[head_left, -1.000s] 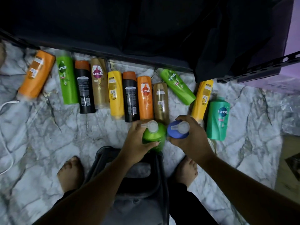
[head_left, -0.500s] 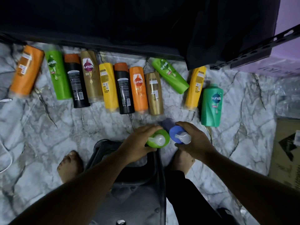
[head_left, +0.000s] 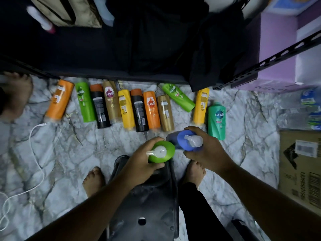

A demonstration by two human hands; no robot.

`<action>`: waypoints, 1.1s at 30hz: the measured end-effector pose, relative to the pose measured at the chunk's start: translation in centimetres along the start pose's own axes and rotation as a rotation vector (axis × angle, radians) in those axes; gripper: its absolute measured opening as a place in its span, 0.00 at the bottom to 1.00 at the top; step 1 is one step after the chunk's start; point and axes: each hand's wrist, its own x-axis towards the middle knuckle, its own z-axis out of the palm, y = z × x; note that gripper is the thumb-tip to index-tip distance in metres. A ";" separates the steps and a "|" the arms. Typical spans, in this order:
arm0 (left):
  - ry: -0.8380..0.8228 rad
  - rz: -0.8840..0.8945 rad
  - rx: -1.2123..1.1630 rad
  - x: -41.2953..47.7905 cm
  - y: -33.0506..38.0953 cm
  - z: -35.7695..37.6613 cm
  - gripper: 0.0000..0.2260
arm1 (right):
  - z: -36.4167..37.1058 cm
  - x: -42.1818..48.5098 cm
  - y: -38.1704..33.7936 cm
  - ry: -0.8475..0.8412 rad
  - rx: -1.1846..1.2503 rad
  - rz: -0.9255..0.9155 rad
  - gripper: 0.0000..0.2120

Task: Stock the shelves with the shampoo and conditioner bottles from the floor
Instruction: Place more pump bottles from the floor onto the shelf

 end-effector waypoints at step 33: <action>0.344 0.803 -0.246 -39.6 61.1 -26.3 0.22 | -18.1 -37.4 -59.9 0.409 0.888 -0.757 0.27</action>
